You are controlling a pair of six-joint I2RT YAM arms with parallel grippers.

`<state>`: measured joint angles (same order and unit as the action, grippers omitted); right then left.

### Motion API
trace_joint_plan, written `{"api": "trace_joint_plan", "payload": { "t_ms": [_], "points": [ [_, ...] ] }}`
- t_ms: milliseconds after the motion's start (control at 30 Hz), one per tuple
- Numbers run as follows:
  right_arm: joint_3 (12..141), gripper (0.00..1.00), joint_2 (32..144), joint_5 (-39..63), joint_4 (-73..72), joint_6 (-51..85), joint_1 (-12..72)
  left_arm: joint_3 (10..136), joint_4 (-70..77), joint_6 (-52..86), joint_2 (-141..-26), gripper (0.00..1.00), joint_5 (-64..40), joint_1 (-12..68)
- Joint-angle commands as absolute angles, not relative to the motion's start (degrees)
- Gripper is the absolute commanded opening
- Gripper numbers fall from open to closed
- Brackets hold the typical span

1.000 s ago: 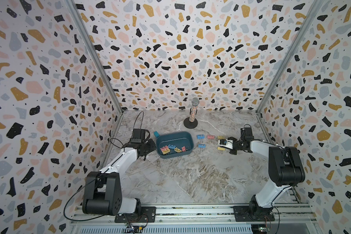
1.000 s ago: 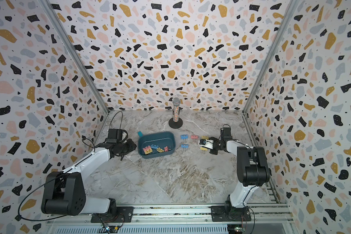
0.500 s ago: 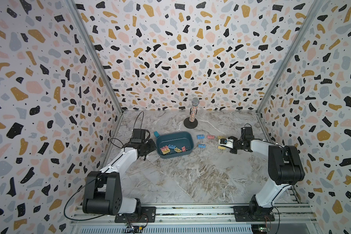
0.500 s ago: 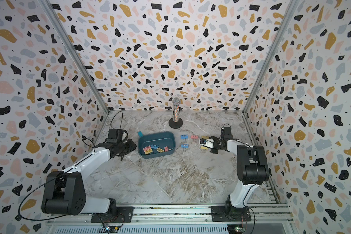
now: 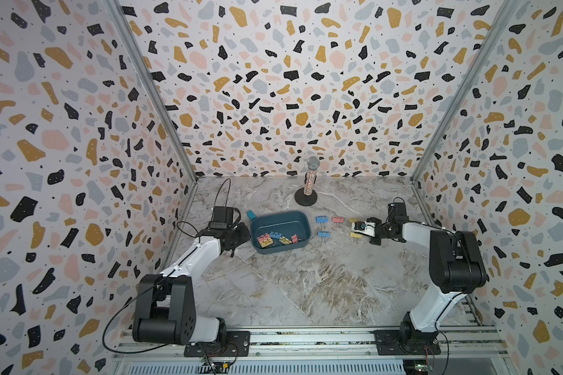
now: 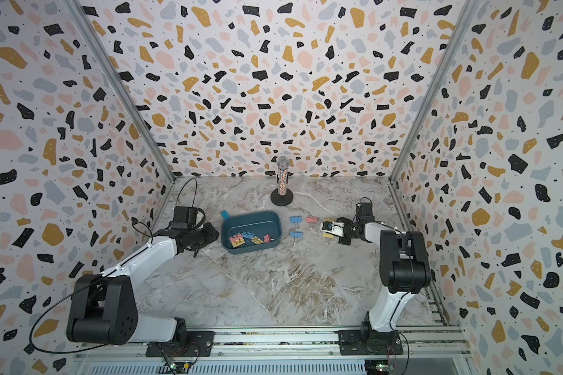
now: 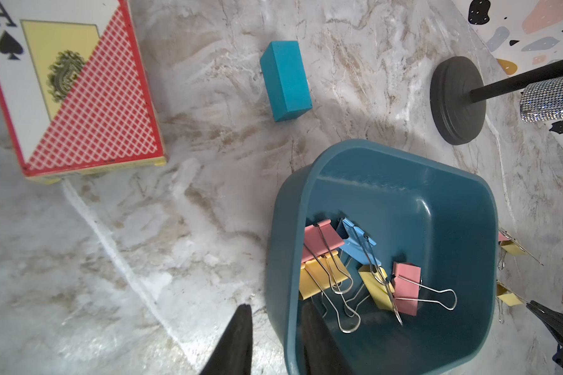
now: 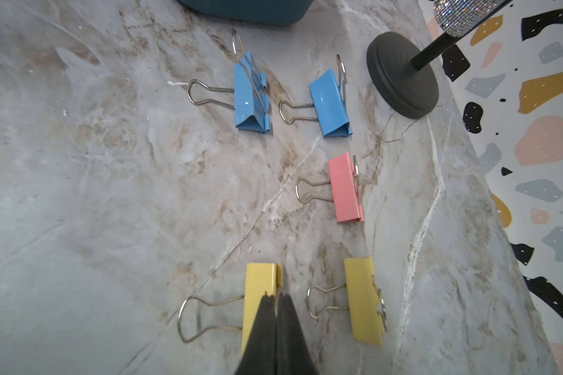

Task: Take out the binder clips from the storage box
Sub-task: Place the binder clip at the center of the board.

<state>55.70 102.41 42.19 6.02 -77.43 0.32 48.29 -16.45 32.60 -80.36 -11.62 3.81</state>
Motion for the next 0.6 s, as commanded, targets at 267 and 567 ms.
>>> {"api": "trace_joint_plan", "payload": {
  "t_ms": [267, 567],
  "points": [
    [56.3, 0.07, 103.0, 41.5, 11.0, -78.1, 0.1, 47.9, -15.3, 32.1, -80.0, 0.3, -11.5, 3.7],
    [56.6, 0.16, 103.0, 41.3, 11.8, -78.0, 0.1, 48.0, -15.4, 32.2, -79.7, 0.3, -11.6, 3.6]
  ]
}}
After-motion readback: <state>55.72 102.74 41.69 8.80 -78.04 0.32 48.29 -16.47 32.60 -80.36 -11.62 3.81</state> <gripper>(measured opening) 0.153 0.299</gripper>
